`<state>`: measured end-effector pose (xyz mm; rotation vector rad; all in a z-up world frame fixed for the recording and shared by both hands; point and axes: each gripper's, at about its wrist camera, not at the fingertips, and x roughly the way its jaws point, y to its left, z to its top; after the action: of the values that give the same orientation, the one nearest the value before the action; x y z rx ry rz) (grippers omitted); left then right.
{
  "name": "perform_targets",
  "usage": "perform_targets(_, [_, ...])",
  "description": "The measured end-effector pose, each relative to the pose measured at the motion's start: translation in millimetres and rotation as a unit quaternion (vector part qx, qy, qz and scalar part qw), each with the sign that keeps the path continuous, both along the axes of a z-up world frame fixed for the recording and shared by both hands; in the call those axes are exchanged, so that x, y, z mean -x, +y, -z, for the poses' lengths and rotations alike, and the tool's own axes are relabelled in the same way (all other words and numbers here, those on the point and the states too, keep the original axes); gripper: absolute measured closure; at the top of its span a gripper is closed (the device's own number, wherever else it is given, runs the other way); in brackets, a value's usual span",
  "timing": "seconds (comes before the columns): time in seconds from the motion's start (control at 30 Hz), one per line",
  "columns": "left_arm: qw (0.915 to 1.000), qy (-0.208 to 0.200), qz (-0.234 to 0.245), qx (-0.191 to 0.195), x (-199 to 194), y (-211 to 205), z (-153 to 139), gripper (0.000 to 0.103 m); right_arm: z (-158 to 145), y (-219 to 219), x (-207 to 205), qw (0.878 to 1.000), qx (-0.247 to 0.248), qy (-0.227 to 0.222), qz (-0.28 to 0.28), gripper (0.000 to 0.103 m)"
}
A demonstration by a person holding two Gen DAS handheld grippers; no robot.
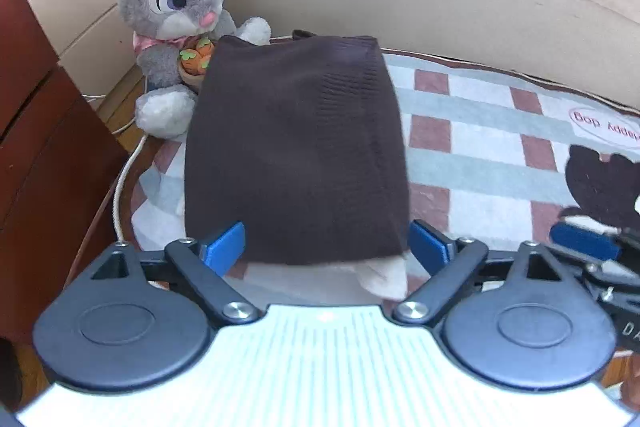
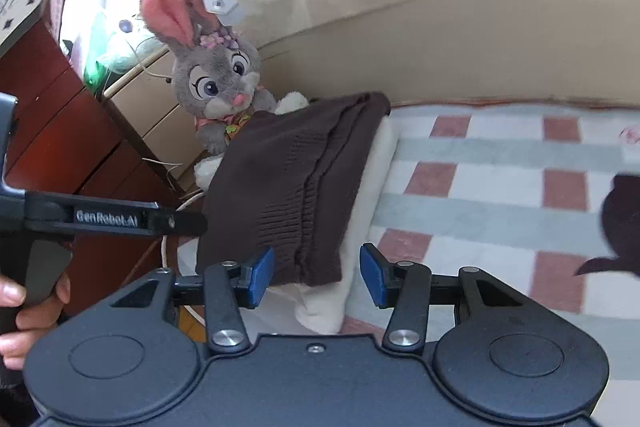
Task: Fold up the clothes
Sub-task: 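Open both tools to release the sweater on the white pad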
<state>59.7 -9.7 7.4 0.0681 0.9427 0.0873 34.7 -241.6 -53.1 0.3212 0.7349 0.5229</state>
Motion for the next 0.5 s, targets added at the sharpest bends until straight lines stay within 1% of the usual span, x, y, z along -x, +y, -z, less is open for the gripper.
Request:
perform_targets(0.07, [0.9999,-0.002,0.011,-0.009,14.2,-15.0,-2.4,0.010,-11.5,-5.5,12.1,1.000,0.011,-0.005,0.001,0.049])
perform_targets(0.13, [0.9991,-0.009,0.041,-0.011,26.7,-29.1,-4.5,0.010,-22.0,-11.2,22.0,1.000,0.021,-0.005,0.001,0.047])
perform_targets(0.17, [0.9987,-0.009,0.048,-0.012,30.4,-34.1,-4.8,0.010,-27.0,-13.7,26.4,1.000,0.026,-0.004,0.000,0.047])
perform_targets(0.3, [0.9976,-0.002,0.064,-0.027,46.2,-54.9,-6.9,0.010,-44.7,-15.4,43.9,0.997,0.074,-0.018,0.001,0.047])
perform_targets(0.33, [0.9976,0.000,0.065,-0.024,49.1,-58.2,-7.3,0.010,-47.5,-14.2,46.9,0.996,0.088,-0.018,0.003,0.047])
perform_targets(0.4, [0.9975,0.004,0.068,-0.019,54.8,-64.7,-8.0,0.010,-51.7,-11.5,52.6,0.994,0.111,-0.019,0.002,0.047])
perform_targets(0.5, [0.9976,0.017,0.062,-0.026,58.3,-72.0,-4.6,0.007,-53.1,-9.2,58.3,0.991,0.135,-0.015,0.003,0.046])
